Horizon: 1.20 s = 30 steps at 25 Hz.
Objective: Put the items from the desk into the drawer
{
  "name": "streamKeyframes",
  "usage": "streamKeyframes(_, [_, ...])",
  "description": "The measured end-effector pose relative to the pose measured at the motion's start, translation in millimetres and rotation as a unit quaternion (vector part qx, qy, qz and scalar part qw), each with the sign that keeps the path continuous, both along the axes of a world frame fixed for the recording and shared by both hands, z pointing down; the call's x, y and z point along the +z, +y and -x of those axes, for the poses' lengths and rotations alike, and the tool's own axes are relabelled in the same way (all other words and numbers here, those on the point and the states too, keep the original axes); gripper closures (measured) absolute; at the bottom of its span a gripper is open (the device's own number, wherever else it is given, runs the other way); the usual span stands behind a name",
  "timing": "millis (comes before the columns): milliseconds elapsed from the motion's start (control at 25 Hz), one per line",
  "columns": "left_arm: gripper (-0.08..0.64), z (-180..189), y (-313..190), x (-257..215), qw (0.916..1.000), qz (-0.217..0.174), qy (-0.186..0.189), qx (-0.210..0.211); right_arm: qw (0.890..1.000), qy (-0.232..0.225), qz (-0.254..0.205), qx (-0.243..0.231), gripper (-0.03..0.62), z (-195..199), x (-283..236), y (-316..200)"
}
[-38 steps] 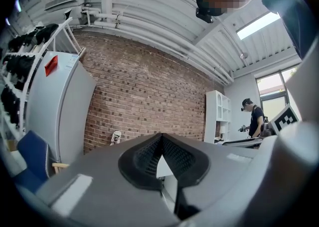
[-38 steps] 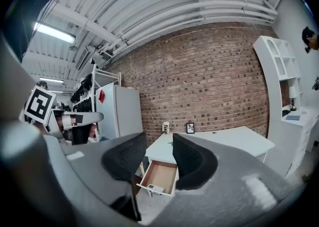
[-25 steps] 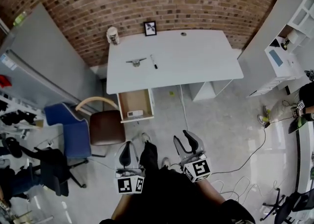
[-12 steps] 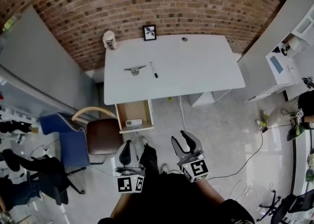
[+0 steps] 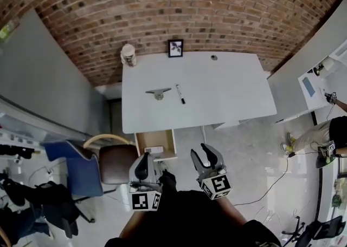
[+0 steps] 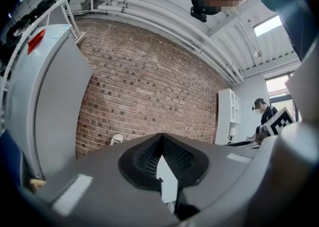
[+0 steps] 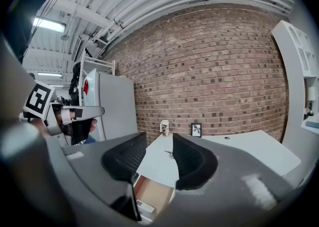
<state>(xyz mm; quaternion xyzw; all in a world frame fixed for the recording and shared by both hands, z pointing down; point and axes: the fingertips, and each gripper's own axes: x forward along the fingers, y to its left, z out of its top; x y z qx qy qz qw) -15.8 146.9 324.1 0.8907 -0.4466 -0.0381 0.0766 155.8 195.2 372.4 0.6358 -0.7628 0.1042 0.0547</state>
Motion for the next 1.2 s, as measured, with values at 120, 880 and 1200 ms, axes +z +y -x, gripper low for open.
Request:
streamKeyframes(120, [0.541, 6, -29, 2, 1.0, 0.005, 0.004, 0.003, 1.0, 0.002, 0.005, 0.002, 0.423, 6, 0, -29])
streamKeyframes(880, [0.541, -22, -126, 1, 0.9995, 0.019, 0.011, -0.025, 0.999, 0.023, 0.025, -0.013, 0.43, -50, 16, -186])
streamKeyframes(1200, [0.541, -55, -177, 4, 0.9977, 0.031, 0.005, -0.06, 0.995, 0.028, 0.083, -0.041, 0.43, -87, 70, -260])
